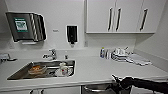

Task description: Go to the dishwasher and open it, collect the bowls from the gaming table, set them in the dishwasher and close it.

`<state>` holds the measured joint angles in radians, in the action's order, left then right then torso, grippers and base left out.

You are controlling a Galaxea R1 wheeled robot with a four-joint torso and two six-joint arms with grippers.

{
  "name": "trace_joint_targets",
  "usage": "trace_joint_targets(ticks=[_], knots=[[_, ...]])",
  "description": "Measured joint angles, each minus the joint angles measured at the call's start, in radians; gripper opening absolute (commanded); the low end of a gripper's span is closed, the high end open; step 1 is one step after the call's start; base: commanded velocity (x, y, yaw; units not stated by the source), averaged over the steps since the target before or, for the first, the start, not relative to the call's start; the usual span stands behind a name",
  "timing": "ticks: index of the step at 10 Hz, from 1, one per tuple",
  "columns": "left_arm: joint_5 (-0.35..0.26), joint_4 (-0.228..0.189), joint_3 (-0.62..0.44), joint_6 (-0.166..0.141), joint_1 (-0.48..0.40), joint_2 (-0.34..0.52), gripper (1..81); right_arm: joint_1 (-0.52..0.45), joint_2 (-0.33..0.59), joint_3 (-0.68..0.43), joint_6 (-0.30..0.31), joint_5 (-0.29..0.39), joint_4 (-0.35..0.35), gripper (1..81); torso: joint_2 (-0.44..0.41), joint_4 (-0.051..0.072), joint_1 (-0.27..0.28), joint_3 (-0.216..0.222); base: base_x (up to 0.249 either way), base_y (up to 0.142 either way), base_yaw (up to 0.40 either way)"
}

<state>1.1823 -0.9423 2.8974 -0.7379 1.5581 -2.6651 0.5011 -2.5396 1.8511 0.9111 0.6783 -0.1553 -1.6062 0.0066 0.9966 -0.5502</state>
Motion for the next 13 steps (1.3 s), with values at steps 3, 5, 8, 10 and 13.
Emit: trace_joint_targets(ticks=[3,5,8,10,13], knots=[[0.000,0.000,0.000,0.000,0.000,0.000,81.1,-0.009,-0.052,0.105,0.074,0.033,0.004,81.1,0.000,0.000,0.000,0.000,0.000,0.000,0.000],[0.000,0.000,0.000,0.000,0.000,0.000,81.1,-0.040,-0.057,0.135,0.147,0.042,0.006,81.1,0.000,0.000,0.000,-0.001,0.000,0.000,0.000],[-0.003,0.000,0.000,0.000,0.000,-0.003,81.1,-0.027,-0.066,0.204,0.164,0.047,0.011,81.1,0.000,0.000,0.001,-0.001,0.000,0.000,0.000],[-0.005,0.000,0.000,0.000,0.000,-0.003,81.1,0.012,-0.074,0.242,0.167,0.039,0.010,81.1,0.001,0.000,0.001,-0.001,0.000,0.000,0.000],[-0.005,0.000,0.000,0.000,0.000,-0.003,81.1,0.037,-0.091,0.293,0.171,0.001,0.018,81.1,0.001,0.000,0.001,-0.001,0.000,0.000,0.000]])
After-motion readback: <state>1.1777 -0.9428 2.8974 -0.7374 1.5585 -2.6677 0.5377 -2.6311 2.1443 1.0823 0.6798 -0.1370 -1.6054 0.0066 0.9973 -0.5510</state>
